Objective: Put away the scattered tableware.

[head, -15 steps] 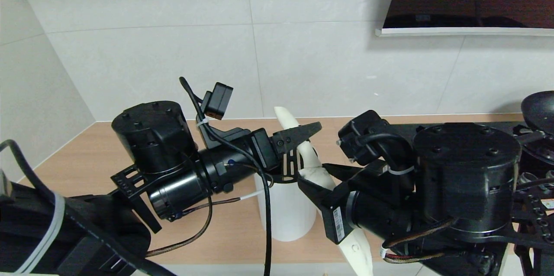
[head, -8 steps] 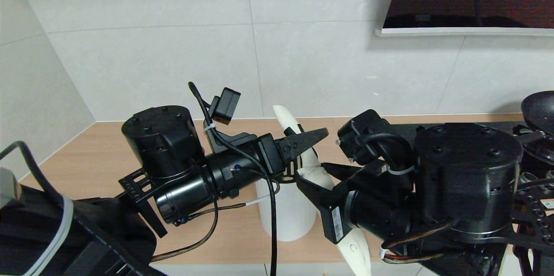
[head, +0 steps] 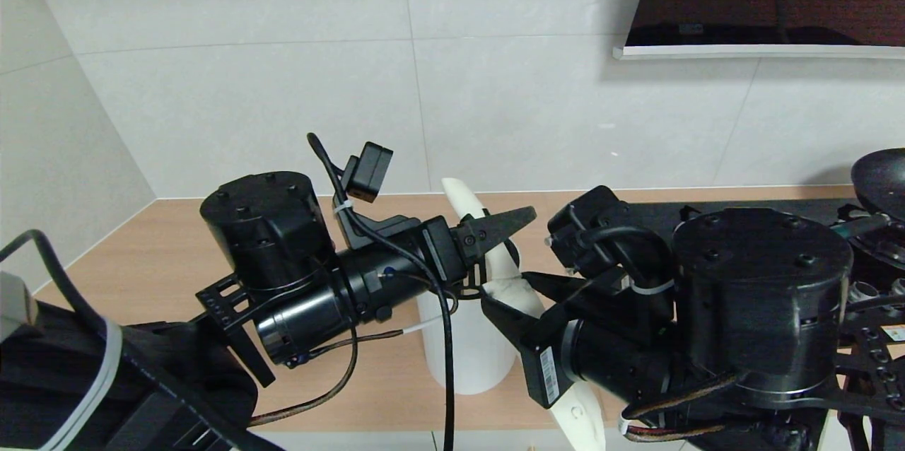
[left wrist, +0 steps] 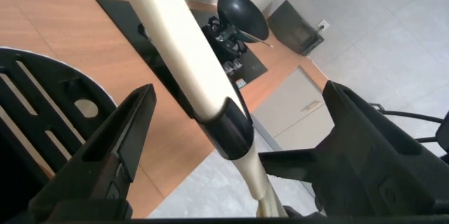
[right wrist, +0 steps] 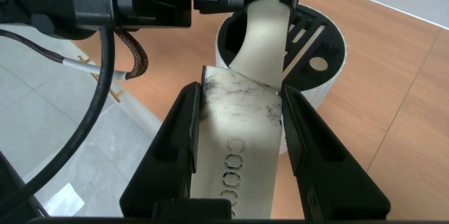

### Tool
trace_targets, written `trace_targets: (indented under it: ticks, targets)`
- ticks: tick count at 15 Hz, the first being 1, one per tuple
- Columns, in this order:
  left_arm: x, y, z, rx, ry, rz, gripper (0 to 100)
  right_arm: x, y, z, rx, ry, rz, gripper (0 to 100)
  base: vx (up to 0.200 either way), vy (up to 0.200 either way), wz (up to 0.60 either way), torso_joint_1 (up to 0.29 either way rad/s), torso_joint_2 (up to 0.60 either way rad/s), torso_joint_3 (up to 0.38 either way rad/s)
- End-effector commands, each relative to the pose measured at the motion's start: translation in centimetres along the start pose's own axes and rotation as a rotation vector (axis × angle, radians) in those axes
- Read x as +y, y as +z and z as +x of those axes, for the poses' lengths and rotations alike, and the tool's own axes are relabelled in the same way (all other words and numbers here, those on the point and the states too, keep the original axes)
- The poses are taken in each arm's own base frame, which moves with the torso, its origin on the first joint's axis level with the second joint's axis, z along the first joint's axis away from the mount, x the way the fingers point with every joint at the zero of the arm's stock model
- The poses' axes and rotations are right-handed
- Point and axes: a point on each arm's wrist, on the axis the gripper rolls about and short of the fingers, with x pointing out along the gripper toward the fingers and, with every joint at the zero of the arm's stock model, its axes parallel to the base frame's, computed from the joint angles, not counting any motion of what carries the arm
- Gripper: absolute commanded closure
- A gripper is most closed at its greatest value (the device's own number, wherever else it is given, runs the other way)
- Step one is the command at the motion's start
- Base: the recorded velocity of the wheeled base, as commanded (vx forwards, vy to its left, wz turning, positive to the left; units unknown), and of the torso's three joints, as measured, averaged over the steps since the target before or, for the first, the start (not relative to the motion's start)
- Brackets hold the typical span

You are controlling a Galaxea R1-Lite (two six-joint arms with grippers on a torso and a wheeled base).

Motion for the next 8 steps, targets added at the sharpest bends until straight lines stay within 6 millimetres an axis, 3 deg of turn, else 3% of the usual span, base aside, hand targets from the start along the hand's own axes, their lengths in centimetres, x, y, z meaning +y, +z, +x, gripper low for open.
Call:
trace_targets:
  ticks: [1, 3, 4, 8]
  targets:
    - [0.01, 0.0, 0.01, 0.0, 0.0, 0.0, 0, -0.01, 0.05, -0.04, -0.002, 0.0, 0.001, 100, 0.0, 0.0, 0.0, 0.0, 0.0, 0.0]
    - [0.21, -0.16, 0.13, 0.004, 0.006, -0.002, 0, -0.02, 0.09, -0.08, -0.004, 0.0, 0.001, 100, 0.0, 0.0, 0.0, 0.0, 0.0, 0.0]
    - [0.17, -0.13, 0.1, 0.003, 0.005, -0.002, 100, -0.02, 0.09, -0.08, -0.004, 0.0, 0.001, 100, 0.0, 0.0, 0.0, 0.0, 0.0, 0.0]
    - [0.14, -0.04, 0.08, 0.002, 0.002, -0.001, 100, -0.02, 0.04, -0.08, -0.002, 0.0, 0.001, 100, 0.0, 0.0, 0.0, 0.0, 0.0, 0.0]
